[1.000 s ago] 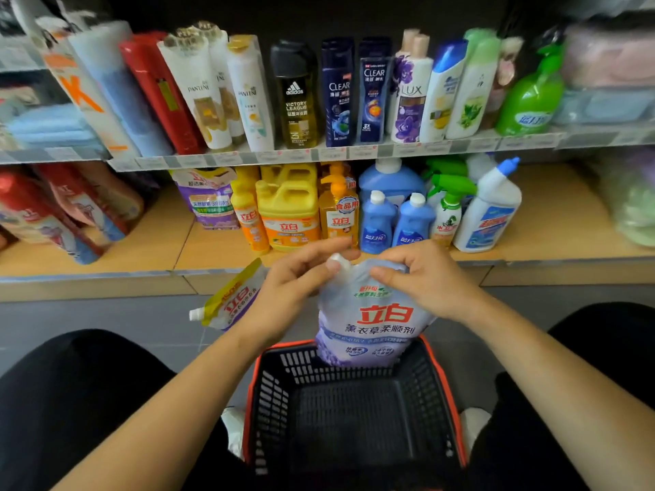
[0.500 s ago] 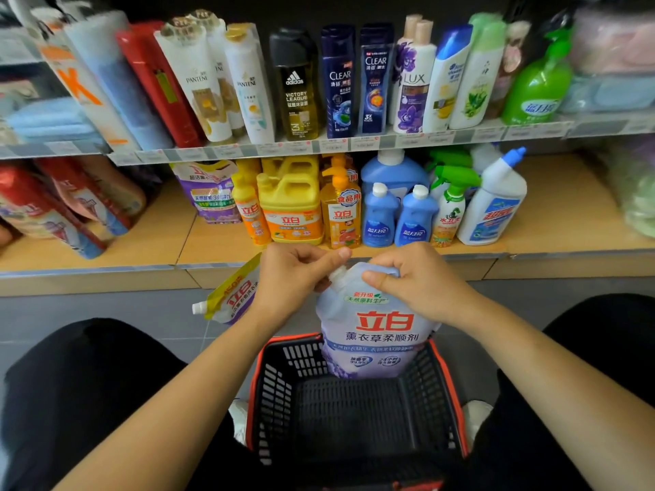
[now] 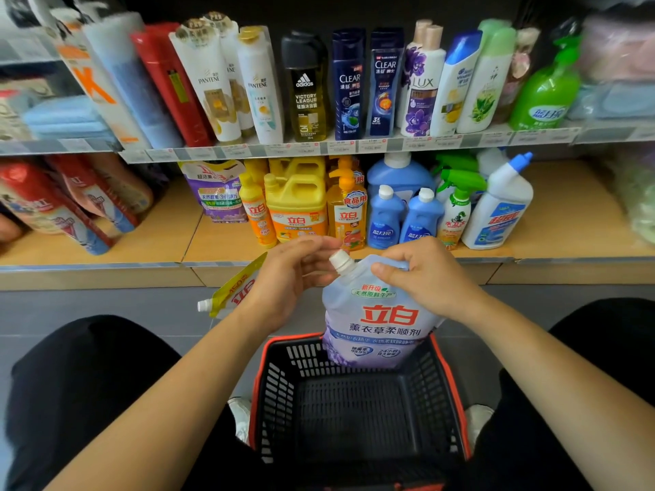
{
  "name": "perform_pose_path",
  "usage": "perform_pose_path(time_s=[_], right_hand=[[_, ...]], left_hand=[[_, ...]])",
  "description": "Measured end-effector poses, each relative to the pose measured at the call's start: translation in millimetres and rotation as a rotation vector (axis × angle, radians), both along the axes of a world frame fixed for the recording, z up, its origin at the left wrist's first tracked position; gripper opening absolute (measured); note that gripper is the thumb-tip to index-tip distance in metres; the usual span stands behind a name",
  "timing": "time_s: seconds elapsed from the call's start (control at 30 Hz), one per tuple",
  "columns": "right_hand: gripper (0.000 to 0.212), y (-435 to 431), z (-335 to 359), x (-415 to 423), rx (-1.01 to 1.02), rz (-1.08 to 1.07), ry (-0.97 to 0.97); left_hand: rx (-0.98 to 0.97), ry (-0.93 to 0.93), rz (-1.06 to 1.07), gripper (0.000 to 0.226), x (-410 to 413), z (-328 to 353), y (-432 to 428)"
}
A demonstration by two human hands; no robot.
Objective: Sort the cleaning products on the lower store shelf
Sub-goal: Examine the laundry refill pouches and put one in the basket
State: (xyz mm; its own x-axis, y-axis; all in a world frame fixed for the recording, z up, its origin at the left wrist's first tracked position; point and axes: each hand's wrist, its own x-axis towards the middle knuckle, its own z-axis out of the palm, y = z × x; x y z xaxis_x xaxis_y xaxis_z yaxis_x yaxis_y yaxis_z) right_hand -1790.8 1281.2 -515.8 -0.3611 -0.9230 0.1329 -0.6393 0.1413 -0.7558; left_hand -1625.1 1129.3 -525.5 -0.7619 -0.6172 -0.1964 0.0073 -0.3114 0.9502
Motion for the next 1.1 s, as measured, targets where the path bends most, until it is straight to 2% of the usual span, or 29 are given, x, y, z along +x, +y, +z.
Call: perform_pose_path(time_s=[0.2, 0.27, 0.37, 0.43, 0.63, 0.7, 0.83, 0.93, 1.1], right_hand=[[0.042, -0.1, 0.1, -1.5, -0.01, 0.004, -0.006], [0.041, -0.6, -0.7, -1.2, -0.009, 0.003, 0.0], [0.044, -1.6, -1.9, -1.5, -0.012, 0.0, -0.006], [0.048, -2.1, -2.4, -1.7, -0.018, -0.002, -0.004], [0.044, -1.9, -3.3, -0.4, -0.009, 0.03, 0.011], [0.04, -1.2, -2.4, 1.1, -0.007, 0.037, 0.008], [0.035, -0.7, -1.0, 2.6, -0.014, 0.035, 0.009], [0.033, -0.7, -1.2, 2.7, -0.012, 0.028, 0.0], [0.051, -3.0, -0.8, 2.0, -0.055, 0.005, -0.012]], left_hand=[[-0.074, -0.05, 0.102, 0.012, 0.7, -8.0, -6.0], [-0.059, 0.002, 0.042, 0.016, 0.9, -6.8, -6.2], [-0.093, 0.108, -0.124, 0.035, 2.1, -4.9, -4.3], [-0.123, 0.138, -0.133, 0.04, 2.8, -4.9, -2.1], [-0.227, 0.071, -0.04, 0.016, 2.4, -8.4, -0.5], [-0.26, 0.049, 0.028, 0.014, 0.4, -9.2, 2.1], [-0.211, 0.002, 0.165, 0.031, 0.8, -5.6, -1.4], [-0.102, 0.009, 0.148, 0.037, 3.4, -3.8, -5.2], [-0.073, -0.015, 0.092, 0.036, 2.2, -5.0, -3.8]])
